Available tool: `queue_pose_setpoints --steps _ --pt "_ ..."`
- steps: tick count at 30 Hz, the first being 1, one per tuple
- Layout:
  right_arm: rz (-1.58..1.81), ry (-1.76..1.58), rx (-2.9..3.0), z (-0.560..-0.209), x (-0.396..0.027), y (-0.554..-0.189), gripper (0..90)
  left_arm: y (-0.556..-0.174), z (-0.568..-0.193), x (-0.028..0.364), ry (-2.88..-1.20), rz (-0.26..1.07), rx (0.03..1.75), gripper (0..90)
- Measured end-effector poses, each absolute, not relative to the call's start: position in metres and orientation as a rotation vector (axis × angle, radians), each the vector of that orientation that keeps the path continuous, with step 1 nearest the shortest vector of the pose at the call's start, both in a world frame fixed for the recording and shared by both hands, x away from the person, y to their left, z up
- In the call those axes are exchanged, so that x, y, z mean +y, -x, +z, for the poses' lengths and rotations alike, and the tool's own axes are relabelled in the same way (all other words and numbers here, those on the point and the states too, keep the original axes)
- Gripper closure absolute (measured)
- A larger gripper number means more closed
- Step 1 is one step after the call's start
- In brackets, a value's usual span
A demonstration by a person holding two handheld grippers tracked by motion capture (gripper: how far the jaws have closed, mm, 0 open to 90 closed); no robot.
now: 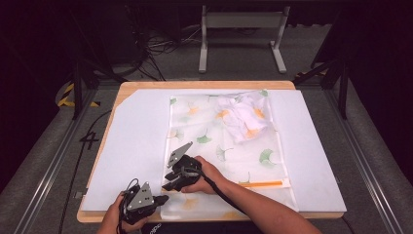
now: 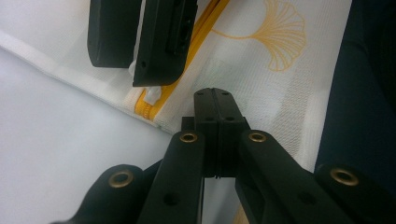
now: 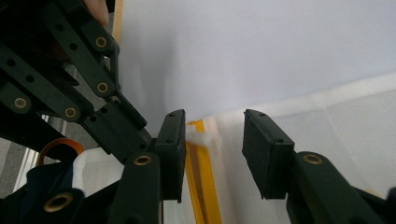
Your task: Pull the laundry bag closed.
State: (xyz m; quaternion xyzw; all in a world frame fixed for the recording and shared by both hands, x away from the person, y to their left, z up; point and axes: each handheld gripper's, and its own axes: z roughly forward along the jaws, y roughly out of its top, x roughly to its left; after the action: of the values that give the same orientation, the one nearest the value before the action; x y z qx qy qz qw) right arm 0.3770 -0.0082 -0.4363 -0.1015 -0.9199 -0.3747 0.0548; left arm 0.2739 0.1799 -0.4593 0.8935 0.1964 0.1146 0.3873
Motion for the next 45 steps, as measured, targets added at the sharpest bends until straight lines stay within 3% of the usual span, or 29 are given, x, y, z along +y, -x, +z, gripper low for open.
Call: queue_pose_setpoints --steps 9,16,21,45 --pt "-1.099 0.248 -2.791 -0.44 -0.002 -0.372 82.9 -0.275 -0.459 0.18 -2.274 0.283 0.504 90.0" --pt "-1.127 0.307 -2.731 -0.44 -0.011 -0.376 82.3 -0.275 -0.459 0.18 -2.272 0.276 0.508 90.0" --pt "-1.12 0.298 -2.76 -0.441 -0.012 -0.372 89.6 -0.275 -0.459 0.18 -2.277 0.279 0.505 90.0" --pt "-1.128 0.333 -2.748 -0.439 -0.015 -0.37 90.0 -0.281 -0.458 0.177 -2.295 0.357 0.493 90.0"
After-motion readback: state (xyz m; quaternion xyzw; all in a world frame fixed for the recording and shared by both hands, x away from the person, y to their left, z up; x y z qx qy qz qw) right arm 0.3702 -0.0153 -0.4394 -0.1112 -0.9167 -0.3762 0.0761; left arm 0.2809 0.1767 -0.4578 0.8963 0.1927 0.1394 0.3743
